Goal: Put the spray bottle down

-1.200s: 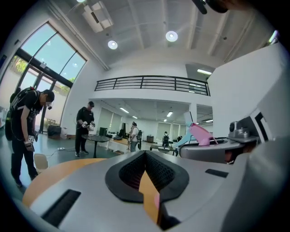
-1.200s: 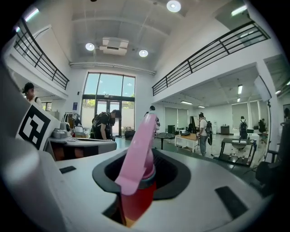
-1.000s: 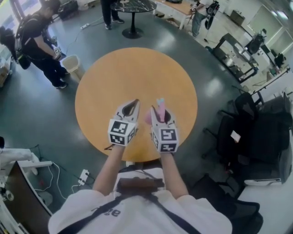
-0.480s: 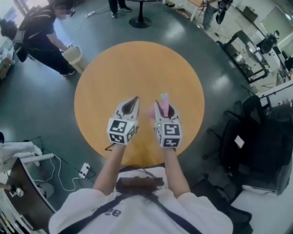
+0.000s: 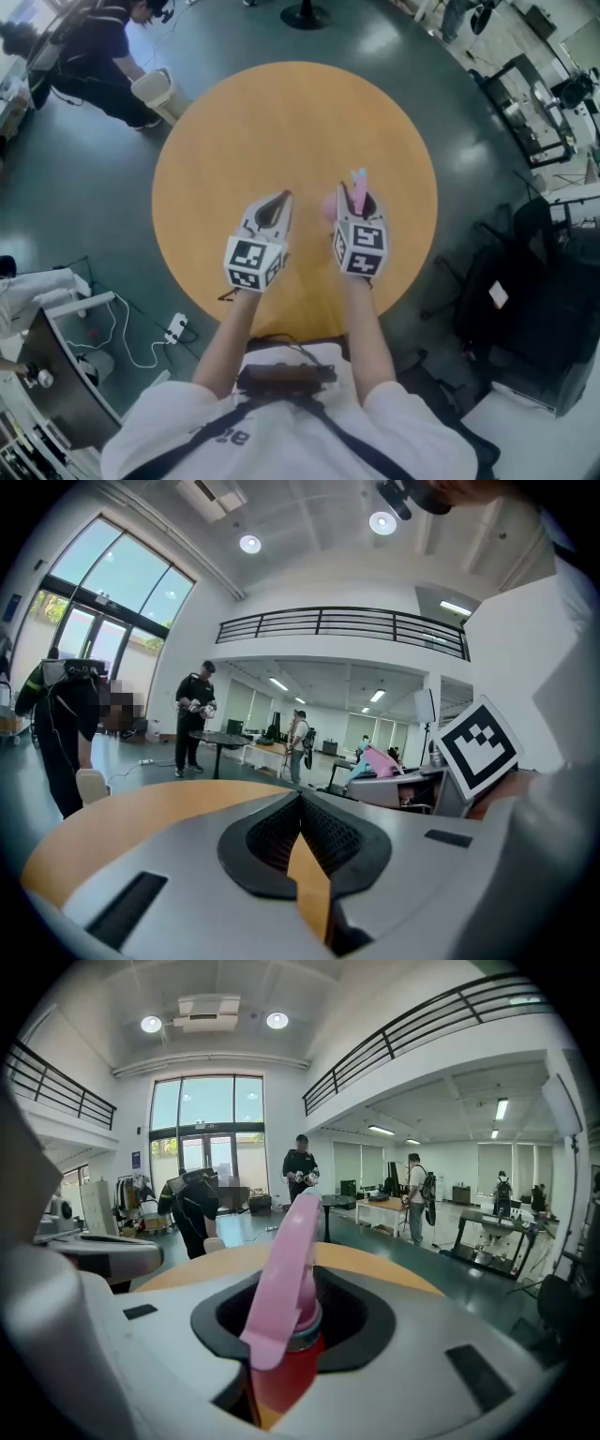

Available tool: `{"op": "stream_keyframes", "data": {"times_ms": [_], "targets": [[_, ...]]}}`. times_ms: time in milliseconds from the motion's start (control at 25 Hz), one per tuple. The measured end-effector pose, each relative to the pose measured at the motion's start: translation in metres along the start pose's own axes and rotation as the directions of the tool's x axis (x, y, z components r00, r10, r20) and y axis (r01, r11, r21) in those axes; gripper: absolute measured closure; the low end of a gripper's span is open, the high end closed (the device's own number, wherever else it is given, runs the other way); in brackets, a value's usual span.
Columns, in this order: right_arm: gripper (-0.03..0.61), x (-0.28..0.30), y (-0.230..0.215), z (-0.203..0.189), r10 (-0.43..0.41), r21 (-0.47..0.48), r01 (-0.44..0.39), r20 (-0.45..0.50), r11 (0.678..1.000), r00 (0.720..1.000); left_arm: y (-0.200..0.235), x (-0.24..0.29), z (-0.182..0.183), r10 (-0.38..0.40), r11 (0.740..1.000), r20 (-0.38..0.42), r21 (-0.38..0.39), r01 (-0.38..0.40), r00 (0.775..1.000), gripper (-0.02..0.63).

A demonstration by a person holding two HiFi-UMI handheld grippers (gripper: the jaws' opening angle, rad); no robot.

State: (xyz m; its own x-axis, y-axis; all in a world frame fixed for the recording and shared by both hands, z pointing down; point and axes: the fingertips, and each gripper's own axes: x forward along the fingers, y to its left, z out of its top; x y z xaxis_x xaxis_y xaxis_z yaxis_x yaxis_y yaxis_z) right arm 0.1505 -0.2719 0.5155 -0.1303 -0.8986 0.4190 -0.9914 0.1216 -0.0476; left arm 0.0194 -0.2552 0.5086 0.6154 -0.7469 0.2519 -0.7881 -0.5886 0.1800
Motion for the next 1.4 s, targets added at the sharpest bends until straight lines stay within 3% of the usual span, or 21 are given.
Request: {"op": "stream_keyframes", "data": {"times_ms": [400, 680, 1000, 1320, 1400], "targets": [[0.434, 0.077, 0.000, 0.010, 0.038, -0.091, -0.036, 0.017, 0.995, 0.999, 0.035, 0.017, -0.029, 0.075, 0.997, -0.063, -0.030, -0.077, 0.995, 0.603], [0.433, 0.116, 0.003, -0.018, 0.072, -0.119, -0.075, -0.033, 0.990, 0.997, 0.051, 0.028, -0.059, 0.107, 0.992, -0.124, -0.052, -0.114, 0.987, 0.603], [0.431, 0.128, 0.012, -0.040, 0.091, -0.127, -0.097, -0.049, 0.987, 0.995, 0.055, 0.028, -0.086, 0.094, 0.989, -0.187, -0.094, -0.113, 0.978, 0.603], [0.429, 0.128, 0.013, -0.043, 0.085, -0.183, -0.081, 0.012, 0.980, 0.996, 0.034, 0.027, -0.090, 0.036, 0.994, -0.197, -0.090, -0.055, 0.980, 0.603], [0.390, 0.129, 0.014, -0.045, 0.091, -0.182, -0.088, 0.004, 0.979, 0.996, 0.030, 0.025, -0.088, 0.023, 0.995, -0.192, -0.095, -0.041, 0.981, 0.603]]}}
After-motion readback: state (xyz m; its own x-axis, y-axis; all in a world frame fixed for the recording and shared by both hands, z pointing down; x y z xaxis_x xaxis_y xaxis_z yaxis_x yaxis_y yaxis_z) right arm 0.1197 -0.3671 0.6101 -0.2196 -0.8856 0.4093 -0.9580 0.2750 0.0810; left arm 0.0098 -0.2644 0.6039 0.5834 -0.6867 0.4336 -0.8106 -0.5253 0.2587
